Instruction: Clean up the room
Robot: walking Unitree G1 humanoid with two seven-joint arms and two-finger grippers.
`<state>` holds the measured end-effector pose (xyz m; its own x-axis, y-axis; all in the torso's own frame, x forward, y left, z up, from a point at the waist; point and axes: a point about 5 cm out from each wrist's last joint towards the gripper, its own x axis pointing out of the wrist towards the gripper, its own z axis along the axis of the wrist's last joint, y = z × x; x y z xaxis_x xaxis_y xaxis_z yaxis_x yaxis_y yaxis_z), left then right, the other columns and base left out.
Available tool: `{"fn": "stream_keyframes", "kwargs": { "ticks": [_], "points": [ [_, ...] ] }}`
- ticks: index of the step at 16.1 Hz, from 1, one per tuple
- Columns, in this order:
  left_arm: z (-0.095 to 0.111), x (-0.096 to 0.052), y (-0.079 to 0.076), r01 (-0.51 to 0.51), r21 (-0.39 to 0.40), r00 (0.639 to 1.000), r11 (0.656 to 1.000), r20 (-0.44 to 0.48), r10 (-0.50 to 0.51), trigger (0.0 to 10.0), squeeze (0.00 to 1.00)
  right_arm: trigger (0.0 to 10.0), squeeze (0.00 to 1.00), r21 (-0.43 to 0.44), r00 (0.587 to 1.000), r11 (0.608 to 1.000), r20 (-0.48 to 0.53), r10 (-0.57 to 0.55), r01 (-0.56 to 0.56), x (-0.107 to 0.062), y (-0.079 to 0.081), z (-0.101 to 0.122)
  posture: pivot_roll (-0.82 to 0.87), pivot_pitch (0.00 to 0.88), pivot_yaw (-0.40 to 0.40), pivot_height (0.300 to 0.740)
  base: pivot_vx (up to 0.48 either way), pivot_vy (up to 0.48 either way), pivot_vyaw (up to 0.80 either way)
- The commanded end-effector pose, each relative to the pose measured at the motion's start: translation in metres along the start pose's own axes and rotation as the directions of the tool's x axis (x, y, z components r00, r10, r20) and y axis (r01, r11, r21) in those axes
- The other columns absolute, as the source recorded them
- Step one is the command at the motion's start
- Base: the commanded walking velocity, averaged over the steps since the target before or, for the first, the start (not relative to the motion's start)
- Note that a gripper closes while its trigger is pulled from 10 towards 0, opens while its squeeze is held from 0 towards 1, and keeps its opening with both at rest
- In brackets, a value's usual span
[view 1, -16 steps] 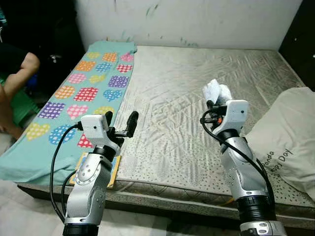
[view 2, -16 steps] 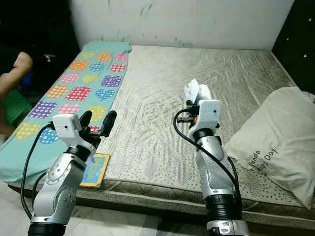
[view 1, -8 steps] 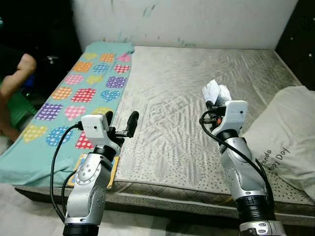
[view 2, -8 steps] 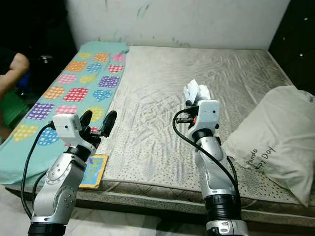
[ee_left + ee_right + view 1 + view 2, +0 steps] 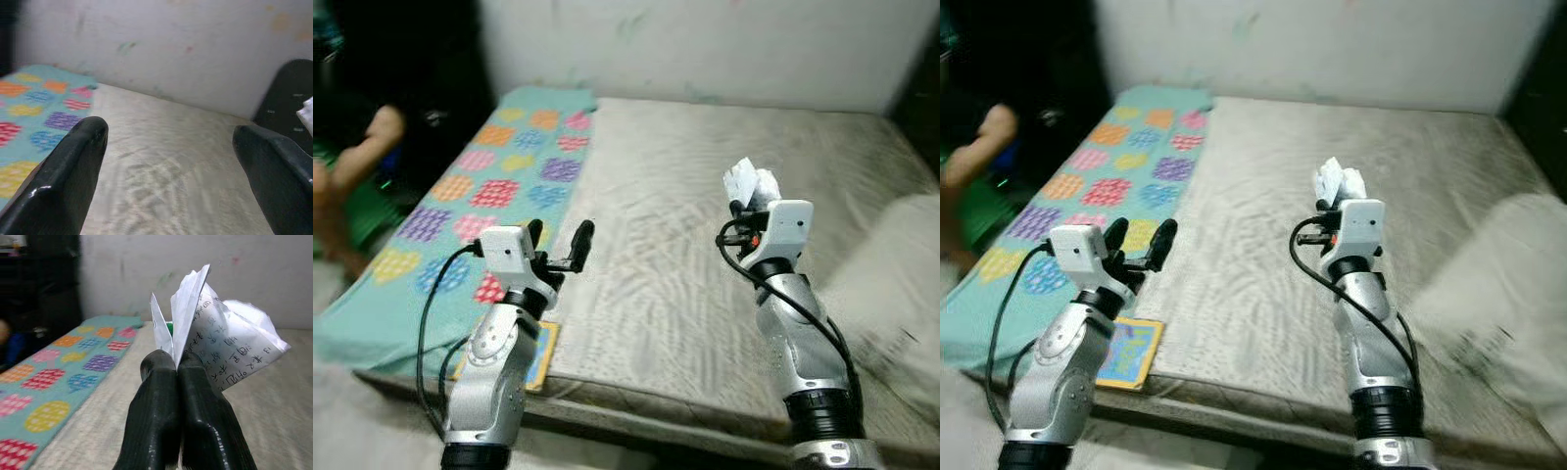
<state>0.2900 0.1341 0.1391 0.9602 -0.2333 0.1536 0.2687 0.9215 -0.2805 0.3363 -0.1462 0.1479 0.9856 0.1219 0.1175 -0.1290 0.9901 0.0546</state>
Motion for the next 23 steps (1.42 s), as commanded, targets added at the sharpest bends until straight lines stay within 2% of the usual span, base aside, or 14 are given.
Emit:
{"fn": "stream_keyframes", "kwargs": {
  "ticks": [1, 11, 23],
  "points": [
    [0.0001, 0.0017, -0.0018, 0.012, 0.004, 1.000, 1.000, -0.006, -0.012, 10.0, 0.00, 10.0, 0.00, -0.009, 1.000, 1.000, -0.001, -0.017, 0.017, -0.0014, -0.0052, -0.0006, -0.06, 0.000, 0.049, 0.740, 0.270, 0.000, 0.00],
    [-0.0034, 0.0031, 0.0016, -0.037, -0.020, 0.999, 0.999, -0.024, 0.037, 10.0, 0.00, 10.0, 0.00, -0.023, 1.000, 0.999, -0.004, -0.027, 0.027, -0.0021, -0.0102, -0.0021, -0.06, 0.000, 0.047, 0.740, 0.051, 0.000, 0.00],
    [-0.0042, 0.0054, -0.0040, -0.019, -0.033, 1.000, 0.999, -0.021, 0.018, 10.0, 0.00, 10.0, 0.00, -0.057, 1.000, 0.998, -0.008, 0.026, -0.026, -0.0006, -0.0021, -0.0030, -0.07, 0.000, 0.042, 0.740, 0.000, 0.480, 0.00]
  ]
}}
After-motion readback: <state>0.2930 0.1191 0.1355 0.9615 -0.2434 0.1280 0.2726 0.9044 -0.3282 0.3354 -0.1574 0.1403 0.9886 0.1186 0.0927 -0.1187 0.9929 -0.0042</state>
